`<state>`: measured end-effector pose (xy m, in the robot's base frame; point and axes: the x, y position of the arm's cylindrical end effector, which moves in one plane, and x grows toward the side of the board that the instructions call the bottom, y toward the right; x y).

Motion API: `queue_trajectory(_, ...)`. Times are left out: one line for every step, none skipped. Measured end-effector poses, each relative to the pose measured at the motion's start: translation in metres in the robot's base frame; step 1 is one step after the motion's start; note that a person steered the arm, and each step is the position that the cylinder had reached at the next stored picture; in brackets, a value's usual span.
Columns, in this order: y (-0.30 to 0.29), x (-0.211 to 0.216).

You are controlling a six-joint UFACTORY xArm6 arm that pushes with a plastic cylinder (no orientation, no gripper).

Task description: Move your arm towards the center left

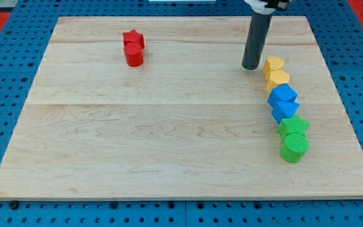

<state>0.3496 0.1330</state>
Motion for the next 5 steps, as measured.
queue_trajectory(0.0,0.0)
queue_trajectory(0.0,0.006)
queue_trajectory(0.0,0.021)
queue_trajectory(0.0,0.035)
queue_trajectory(0.0,0.039)
